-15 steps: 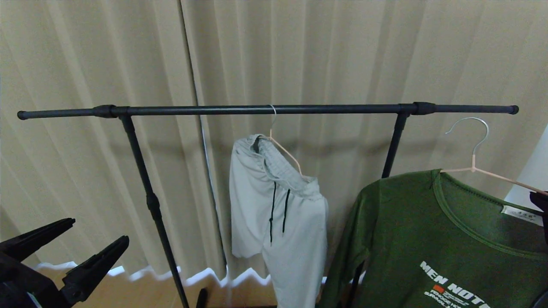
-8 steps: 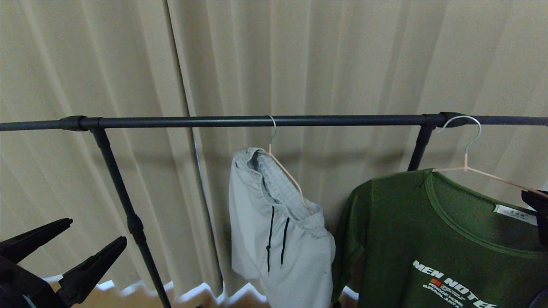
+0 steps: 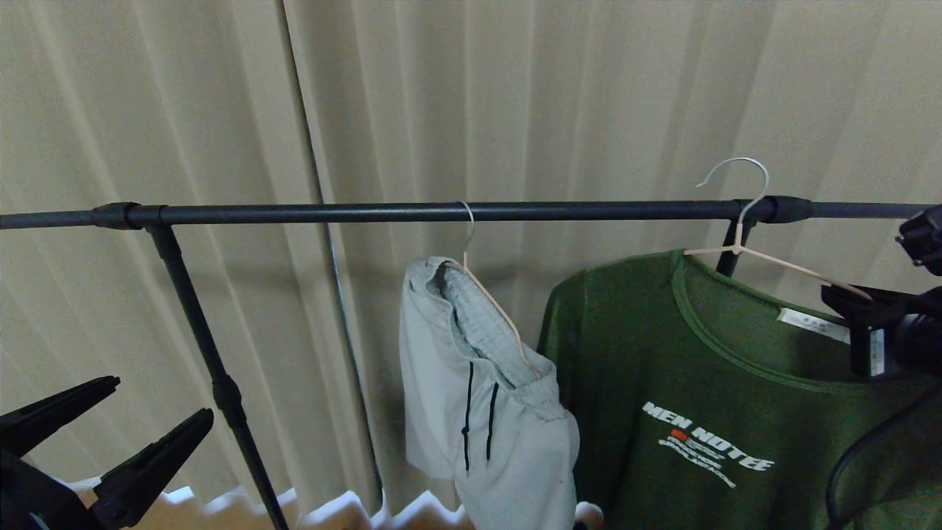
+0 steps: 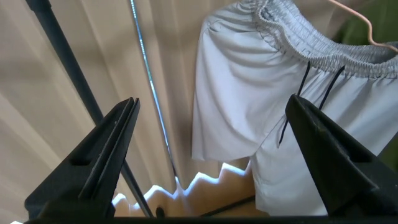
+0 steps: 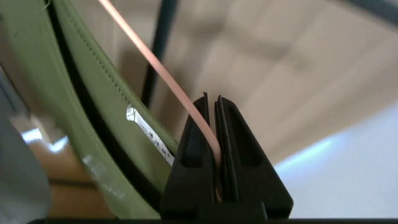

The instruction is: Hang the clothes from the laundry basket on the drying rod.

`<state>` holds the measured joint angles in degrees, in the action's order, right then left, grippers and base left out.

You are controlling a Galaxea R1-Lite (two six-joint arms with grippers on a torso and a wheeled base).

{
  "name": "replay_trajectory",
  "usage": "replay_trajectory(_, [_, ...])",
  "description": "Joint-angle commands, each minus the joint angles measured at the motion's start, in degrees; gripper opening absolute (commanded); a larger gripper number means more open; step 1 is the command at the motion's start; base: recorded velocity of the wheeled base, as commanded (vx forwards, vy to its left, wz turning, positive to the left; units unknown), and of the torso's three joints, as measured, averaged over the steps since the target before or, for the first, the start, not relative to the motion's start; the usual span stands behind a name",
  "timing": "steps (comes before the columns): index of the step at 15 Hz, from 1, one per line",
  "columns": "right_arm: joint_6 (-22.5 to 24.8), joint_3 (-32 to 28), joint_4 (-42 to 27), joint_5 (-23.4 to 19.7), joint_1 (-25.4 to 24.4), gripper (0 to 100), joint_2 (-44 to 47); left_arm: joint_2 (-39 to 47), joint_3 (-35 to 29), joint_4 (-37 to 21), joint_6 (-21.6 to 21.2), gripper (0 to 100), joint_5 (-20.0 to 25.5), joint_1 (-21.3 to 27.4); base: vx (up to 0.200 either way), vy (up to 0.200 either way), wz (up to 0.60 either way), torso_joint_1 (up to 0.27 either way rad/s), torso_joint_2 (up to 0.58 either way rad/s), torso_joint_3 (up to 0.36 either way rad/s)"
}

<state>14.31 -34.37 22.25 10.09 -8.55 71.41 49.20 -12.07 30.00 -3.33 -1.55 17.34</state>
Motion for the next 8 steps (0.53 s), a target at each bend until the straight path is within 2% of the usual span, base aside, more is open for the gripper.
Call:
replay_trajectory(1, [-0.1,-2.7,3.4,0.5,-2.1,0,9.6,0.0,0.0,0.0,0.1,100,0.0,0.0,0.000,0.000,0.00,0.000,0.00,0.000])
replay_trajectory(4, [-0.1,-4.4,4.8,2.1,-3.1,0,14.2,0.0,0.0,0.0,0.0,100,0.0,0.0,0.000,0.000,0.00,0.000,0.00,0.000])
replay_trajectory(8, [-0.2,-3.7,5.8,4.2,-7.2,0,16.0,-0.1,0.0,-0.1,0.0,100,0.0,0.0,0.000,0.000,0.00,0.000,0.00,0.000])
